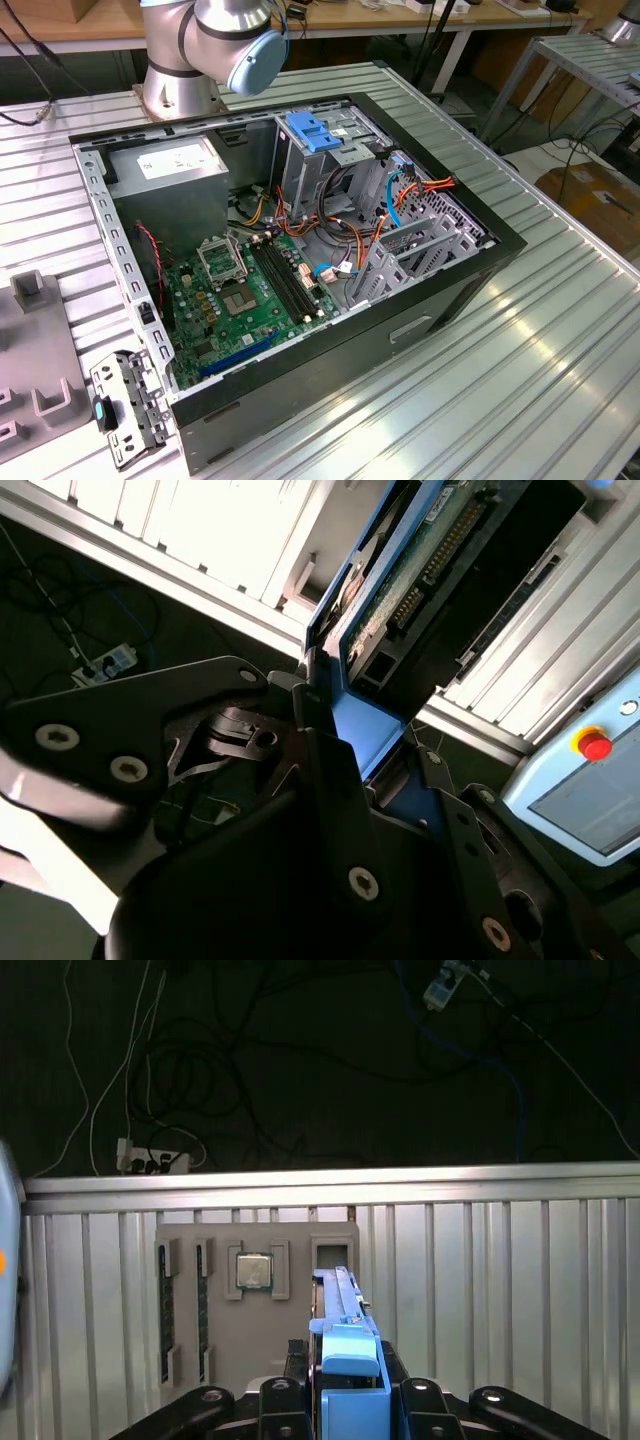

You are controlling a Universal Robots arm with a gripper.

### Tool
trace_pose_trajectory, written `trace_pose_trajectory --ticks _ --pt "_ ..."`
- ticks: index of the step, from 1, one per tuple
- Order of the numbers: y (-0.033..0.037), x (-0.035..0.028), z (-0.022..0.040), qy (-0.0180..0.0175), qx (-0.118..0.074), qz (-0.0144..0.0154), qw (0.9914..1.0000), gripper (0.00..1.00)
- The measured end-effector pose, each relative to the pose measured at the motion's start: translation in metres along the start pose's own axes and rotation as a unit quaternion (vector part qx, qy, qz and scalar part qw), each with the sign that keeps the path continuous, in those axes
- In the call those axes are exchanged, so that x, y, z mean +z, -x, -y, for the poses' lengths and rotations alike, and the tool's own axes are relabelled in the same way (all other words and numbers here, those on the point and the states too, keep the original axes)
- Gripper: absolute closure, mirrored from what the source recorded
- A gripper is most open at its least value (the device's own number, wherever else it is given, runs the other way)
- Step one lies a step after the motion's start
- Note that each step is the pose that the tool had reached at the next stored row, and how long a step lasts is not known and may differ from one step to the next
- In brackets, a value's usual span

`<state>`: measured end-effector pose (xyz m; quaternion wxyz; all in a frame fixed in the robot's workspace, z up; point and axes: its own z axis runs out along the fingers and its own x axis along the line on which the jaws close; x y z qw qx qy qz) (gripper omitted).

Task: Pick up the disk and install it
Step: 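Pick up the disk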

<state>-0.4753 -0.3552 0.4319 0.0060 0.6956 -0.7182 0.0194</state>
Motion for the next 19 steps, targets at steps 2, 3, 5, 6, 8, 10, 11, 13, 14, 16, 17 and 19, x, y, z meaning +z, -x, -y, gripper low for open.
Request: trace_pose_trajectory --ticks 2,3,5,6,8,10,11,13,14,16,17,19 --pt "-0.0001 -0.0029 0.0001 0.0004 0.000 0.0000 1.00000 0.63" --pt "-0.0001 -0.0040 0.0002 0.0005 0.000 0.0000 1.00000 0.63" --pt "-0.0002 -0.0074 0.0004 0.0008 0.000 0.0000 1.00000 0.63" --pt "-0.0003 -0.0093 0.0005 0.0010 0.000 0.0000 1.00000 0.63" --pt "-0.0004 -0.0118 0.0006 0.0011 0.000 0.0000 1.00000 0.63" --pt "-0.0005 -0.0151 0.0007 0.0013 0.000 0.0000 1.00000 0.63" --pt "-0.0006 -0.0166 0.0008 0.0014 0.000 0.0000 1.00000 0.63" --pt "-0.0007 -0.0206 0.0009 0.0017 0.000 -0.0001 1.00000 0.63" --pt "-0.0008 -0.0231 0.0011 0.0019 0.000 -0.0001 1.00000 0.63" --pt "-0.0009 -0.0268 0.0012 0.0022 0.000 -0.0001 1.00000 0.63" --pt "-0.0010 -0.0299 0.0014 0.0024 0.000 -0.0001 1.00000 0.63" --pt "-0.0013 -0.0371 0.0017 0.0030 0.000 -0.0001 1.00000 0.63"
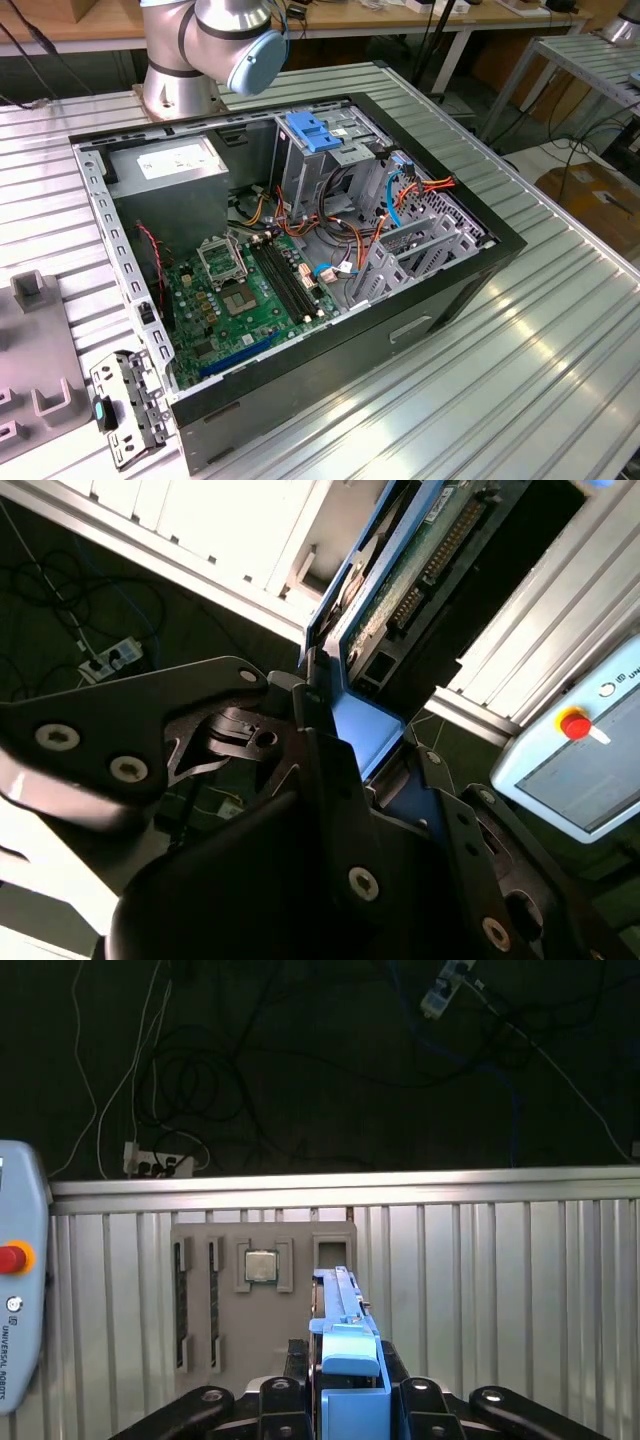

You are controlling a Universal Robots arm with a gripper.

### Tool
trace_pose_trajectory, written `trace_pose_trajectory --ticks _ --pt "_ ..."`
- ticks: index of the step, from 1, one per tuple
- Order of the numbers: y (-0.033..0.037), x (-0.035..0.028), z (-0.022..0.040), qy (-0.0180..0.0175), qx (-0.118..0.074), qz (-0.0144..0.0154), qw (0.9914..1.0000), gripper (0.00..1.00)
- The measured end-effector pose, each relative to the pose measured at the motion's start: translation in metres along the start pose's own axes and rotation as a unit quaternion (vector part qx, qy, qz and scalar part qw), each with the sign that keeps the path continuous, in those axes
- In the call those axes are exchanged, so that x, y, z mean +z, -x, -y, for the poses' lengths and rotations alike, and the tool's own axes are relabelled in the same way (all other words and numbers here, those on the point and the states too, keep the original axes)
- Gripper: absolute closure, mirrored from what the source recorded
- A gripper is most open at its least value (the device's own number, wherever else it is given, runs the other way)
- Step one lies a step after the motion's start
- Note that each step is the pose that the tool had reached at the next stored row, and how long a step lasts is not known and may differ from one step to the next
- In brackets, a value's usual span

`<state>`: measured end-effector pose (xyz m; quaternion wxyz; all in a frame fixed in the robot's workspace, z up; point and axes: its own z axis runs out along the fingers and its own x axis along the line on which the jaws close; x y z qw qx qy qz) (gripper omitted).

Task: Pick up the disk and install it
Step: 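Pick up the disk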

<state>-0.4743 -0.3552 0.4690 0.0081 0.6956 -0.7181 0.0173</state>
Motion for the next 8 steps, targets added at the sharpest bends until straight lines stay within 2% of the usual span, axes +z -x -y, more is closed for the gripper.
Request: trace_pose_trajectory --ticks 4,8 --pt "-0.0002 -0.0063 0.0003 0.0005 0.000 0.0000 1.00000 0.63" --pt "-0.0003 -0.0086 0.0004 0.0008 0.000 0.0000 1.00000 0.63"
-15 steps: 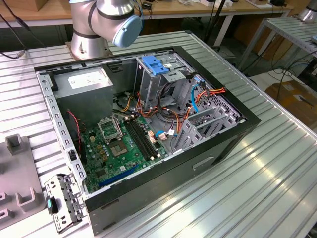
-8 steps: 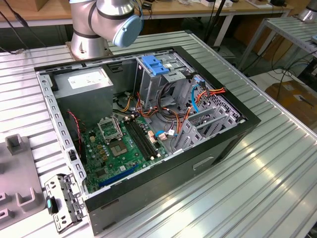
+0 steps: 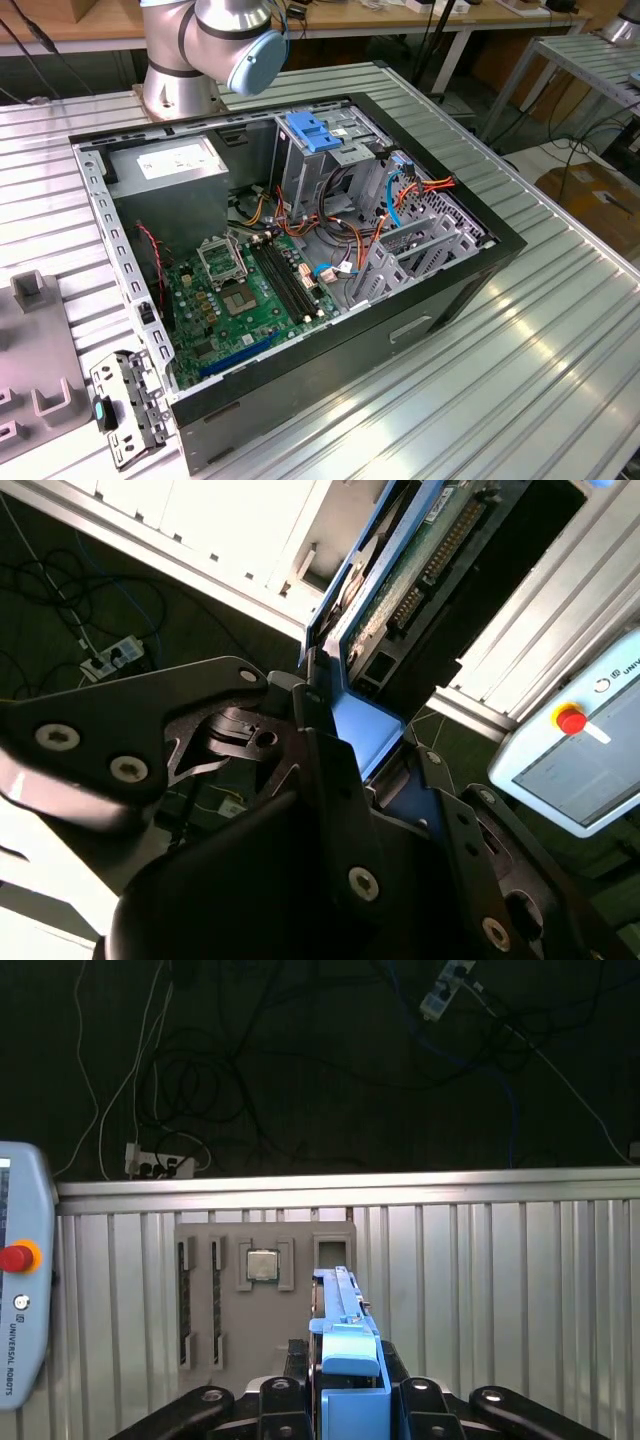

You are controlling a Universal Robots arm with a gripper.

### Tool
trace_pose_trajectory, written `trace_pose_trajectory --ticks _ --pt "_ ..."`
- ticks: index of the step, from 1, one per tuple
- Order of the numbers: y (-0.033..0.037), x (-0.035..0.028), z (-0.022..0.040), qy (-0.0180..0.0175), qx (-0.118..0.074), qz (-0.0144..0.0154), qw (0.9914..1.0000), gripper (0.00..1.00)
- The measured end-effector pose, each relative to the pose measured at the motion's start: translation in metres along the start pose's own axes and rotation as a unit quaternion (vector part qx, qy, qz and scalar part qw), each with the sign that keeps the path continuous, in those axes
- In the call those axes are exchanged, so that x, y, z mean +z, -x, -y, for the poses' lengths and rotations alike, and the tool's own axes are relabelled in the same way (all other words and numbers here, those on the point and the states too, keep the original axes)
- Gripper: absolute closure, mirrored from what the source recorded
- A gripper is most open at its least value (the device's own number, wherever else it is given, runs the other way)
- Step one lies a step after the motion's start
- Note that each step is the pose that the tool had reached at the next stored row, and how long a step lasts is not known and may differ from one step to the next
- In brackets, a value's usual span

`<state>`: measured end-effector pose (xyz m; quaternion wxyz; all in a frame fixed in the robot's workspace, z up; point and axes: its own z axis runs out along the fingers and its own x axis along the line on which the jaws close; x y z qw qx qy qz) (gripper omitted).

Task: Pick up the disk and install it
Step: 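Pick up the disk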

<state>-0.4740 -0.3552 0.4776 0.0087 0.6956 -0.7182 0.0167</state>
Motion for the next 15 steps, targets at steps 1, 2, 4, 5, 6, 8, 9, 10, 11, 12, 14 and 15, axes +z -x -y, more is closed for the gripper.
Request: trace_pose_trajectory --ticks 1,2,4,5,6,8,9,10,11,12,14,15 --pt "0.0000 0.0000 0.0000 0.0000 0.000 0.0000 1.00000 0.63" --pt "0.0000 0.0000 0.0000 0.0000 0.000 0.0000 1.00000 0.63" --pt "0.0000 -0.0001 0.0000 0.0000 0.000 0.0000 1.00000 0.63" --pt "0.0000 -0.0001 0.0000 0.0000 0.000 0.0000 1.00000 0.63" --pt "0.0000 -0.0001 0.0000 0.0000 0.000 0.0000 1.00000 0.63" --pt "0.0000 -0.0002 0.0000 0.0000 0.000 0.0000 1.00000 0.63" --pt "0.0000 -0.0002 0.0000 0.0000 0.000 0.0000 1.00000 0.63" --pt "0.0000 -0.0002 0.0000 0.0000 0.000 0.0000 1.00000 0.63" --pt "0.0000 -0.0003 0.0000 0.0000 0.000 0.0000 1.00000 0.63" --pt "0.0000 -0.0004 0.0000 0.0000 0.000 0.0000 1.00000 0.63" --pt "-0.0001 -0.0012 0.0000 0.0001 0.000 -0.0001 1.00000 0.63" --pt "-0.0001 -0.0023 0.0000 0.0001 0.000 -0.0001 1.00000 0.63"
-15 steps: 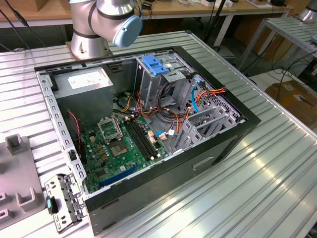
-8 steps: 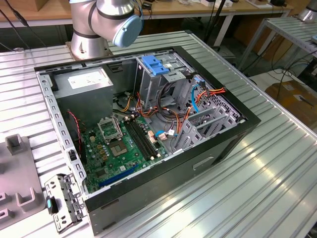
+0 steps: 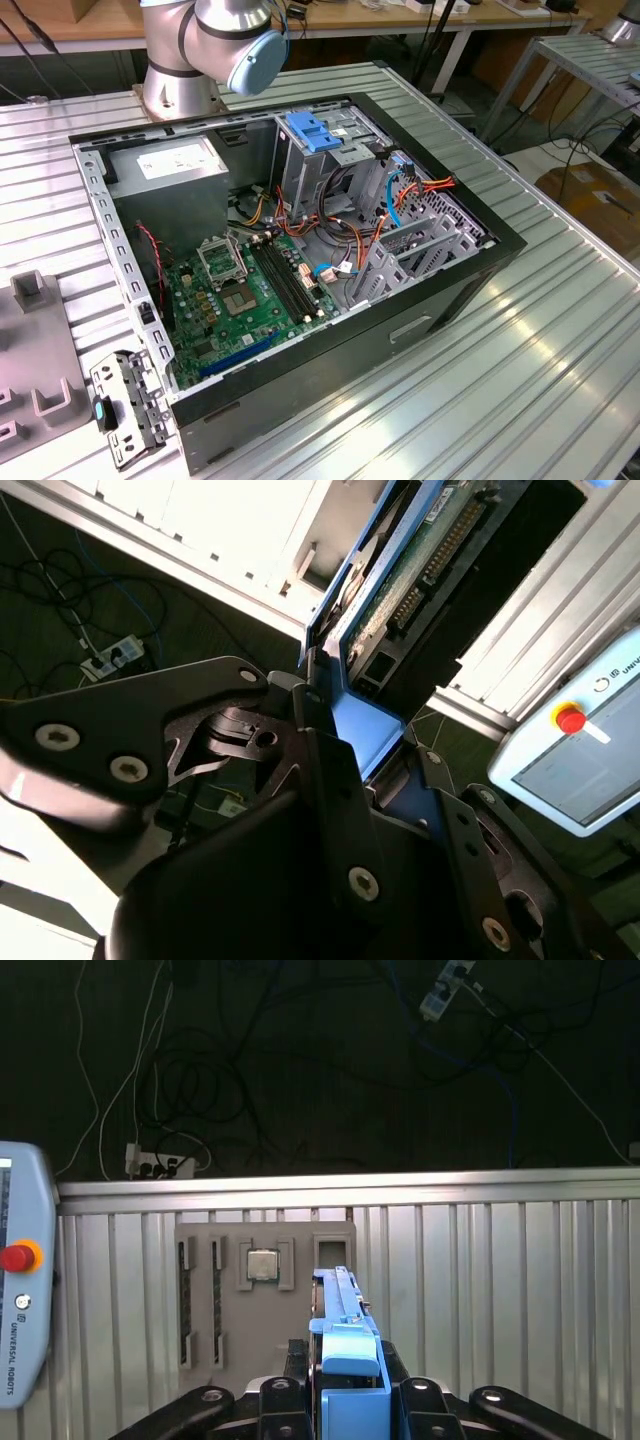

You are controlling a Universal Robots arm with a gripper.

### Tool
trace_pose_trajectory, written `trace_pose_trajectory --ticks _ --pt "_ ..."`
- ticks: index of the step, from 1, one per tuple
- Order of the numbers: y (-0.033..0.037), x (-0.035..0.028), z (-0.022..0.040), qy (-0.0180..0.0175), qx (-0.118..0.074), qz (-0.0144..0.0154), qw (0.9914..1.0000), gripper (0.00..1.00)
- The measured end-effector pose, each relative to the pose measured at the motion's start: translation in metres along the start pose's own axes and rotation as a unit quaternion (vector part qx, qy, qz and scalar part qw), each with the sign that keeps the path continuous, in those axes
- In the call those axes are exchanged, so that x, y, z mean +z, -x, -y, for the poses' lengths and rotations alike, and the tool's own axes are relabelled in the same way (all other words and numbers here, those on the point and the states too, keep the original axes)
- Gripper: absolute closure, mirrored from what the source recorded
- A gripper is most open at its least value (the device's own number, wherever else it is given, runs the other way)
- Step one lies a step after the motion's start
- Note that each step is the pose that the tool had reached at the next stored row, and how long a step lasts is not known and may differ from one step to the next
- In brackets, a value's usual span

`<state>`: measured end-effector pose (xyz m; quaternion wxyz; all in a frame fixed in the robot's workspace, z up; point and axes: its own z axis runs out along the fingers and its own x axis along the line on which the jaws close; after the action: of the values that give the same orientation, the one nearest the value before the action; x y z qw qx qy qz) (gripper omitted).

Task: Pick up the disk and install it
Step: 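Pick up the disk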

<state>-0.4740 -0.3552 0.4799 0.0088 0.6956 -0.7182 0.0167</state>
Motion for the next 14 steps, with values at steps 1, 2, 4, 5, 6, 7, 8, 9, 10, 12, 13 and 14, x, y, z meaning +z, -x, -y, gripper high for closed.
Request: trace_pose_trajectory --ticks 1,2,4,5,6,7,8,9,10,12,13,14 --pt "-0.0001 -0.0019 0.0000 0.0000 0.000 0.0001 1.00000 0.63" --pt "-0.0001 -0.0033 0.0001 -0.0001 0.000 0.0001 1.00000 0.63" --pt "-0.0002 -0.0054 0.0001 0.0000 0.000 0.0001 1.00000 0.63" --pt "-0.0003 -0.0076 0.0001 0.0000 0.000 0.0001 1.00000 0.63" --pt "-0.0003 -0.0085 0.0001 0.0000 0.000 0.0001 1.00000 0.63" --pt "-0.0003 -0.0101 0.0001 0.0000 0.000 0.0001 1.00000 0.63" --pt "-0.0005 -0.0126 0.0002 0.0000 0.000 0.0001 1.00000 0.63" --pt "-0.0005 -0.0143 0.0002 0.0000 0.000 0.0001 1.00000 0.63" --pt "-0.0006 -0.0162 0.0002 0.0000 0.000 0.0001 1.00000 0.63" --pt "-0.0007 -0.0187 0.0003 0.0000 0.000 0.0001 1.00000 0.63" --pt "-0.0008 -0.0208 0.0003 0.0000 0.000 0.0001 1.00000 0.63" --pt "-0.0008 -0.0226 0.0003 0.0000 0.000 0.0001 1.00000 0.63"
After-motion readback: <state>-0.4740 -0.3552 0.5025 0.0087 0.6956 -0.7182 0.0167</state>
